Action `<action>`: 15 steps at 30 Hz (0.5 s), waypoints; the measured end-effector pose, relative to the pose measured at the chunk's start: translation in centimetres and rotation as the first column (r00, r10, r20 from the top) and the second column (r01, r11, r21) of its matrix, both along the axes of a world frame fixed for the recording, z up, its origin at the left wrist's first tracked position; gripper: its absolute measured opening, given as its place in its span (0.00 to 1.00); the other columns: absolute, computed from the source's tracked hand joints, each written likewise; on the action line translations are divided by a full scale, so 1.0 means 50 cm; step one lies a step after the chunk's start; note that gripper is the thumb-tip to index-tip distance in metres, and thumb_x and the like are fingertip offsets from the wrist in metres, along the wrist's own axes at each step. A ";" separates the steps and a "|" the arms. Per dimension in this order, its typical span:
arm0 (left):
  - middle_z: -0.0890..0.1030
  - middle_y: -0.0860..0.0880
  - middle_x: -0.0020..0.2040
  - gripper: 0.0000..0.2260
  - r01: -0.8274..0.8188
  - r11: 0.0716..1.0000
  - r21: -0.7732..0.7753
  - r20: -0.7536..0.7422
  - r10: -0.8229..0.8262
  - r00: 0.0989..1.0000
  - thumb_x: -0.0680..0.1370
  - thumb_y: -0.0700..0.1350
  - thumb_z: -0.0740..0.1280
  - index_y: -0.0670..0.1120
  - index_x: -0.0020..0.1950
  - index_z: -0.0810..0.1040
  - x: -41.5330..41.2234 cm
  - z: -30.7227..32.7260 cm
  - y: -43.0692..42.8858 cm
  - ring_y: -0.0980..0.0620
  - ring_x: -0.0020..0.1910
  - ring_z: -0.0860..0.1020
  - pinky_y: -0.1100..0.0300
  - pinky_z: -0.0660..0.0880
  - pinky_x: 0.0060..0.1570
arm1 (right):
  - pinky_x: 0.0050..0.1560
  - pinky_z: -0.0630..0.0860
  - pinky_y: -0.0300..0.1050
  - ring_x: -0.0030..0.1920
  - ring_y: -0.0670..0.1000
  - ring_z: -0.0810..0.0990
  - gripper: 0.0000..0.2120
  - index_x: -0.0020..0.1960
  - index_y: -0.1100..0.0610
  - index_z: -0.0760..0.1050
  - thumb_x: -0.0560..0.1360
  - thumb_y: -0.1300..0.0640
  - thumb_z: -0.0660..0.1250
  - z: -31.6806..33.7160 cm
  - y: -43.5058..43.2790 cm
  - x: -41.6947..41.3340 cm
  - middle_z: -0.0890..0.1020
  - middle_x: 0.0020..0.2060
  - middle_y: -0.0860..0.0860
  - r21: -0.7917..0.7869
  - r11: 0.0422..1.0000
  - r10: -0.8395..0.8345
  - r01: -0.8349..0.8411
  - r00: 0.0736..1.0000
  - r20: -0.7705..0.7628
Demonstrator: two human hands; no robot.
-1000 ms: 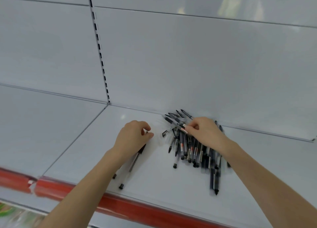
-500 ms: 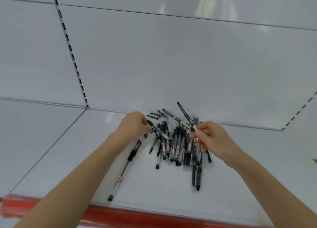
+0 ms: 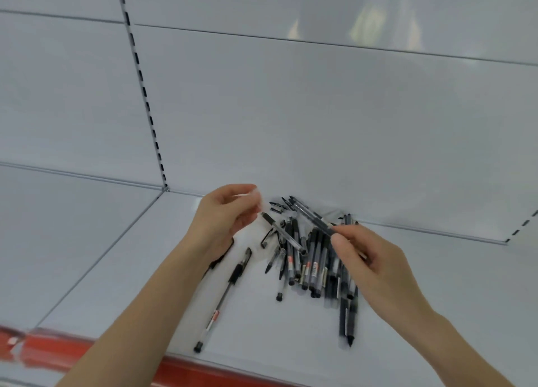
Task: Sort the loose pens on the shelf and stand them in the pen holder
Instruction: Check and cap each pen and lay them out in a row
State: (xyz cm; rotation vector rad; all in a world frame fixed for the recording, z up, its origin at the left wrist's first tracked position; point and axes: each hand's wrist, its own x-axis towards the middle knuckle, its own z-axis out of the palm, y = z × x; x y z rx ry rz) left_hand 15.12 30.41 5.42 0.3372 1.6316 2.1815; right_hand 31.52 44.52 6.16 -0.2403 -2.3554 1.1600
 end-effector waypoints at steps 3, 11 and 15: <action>0.81 0.49 0.31 0.04 -0.030 0.983 0.178 0.112 0.010 0.994 0.73 0.36 0.67 0.40 0.47 0.77 0.020 0.018 -0.012 0.57 0.29 0.78 0.68 0.77 0.32 | 0.29 0.66 0.28 0.29 0.42 0.72 0.09 0.42 0.40 0.73 0.75 0.54 0.63 0.004 -0.020 0.010 0.78 0.33 0.45 0.055 0.997 0.052 -0.048 0.997 -0.059; 0.80 0.49 0.31 0.03 -0.015 0.972 0.235 0.082 -0.004 0.997 0.74 0.36 0.66 0.41 0.47 0.77 0.047 0.028 -0.015 0.57 0.29 0.78 0.68 0.77 0.33 | 0.27 0.63 0.26 0.24 0.41 0.69 0.08 0.43 0.40 0.73 0.72 0.54 0.61 0.000 -0.033 0.011 0.74 0.26 0.40 0.075 0.994 0.086 -0.077 0.990 -0.113; 0.81 0.49 0.30 0.03 0.010 0.980 0.198 0.022 -0.015 1.000 0.74 0.36 0.67 0.42 0.46 0.78 0.062 0.027 -0.008 0.57 0.30 0.79 0.68 0.76 0.33 | 0.27 0.63 0.26 0.25 0.40 0.71 0.11 0.42 0.41 0.73 0.76 0.58 0.64 0.004 -0.034 0.011 0.75 0.26 0.38 0.076 0.995 0.065 -0.058 0.993 -0.103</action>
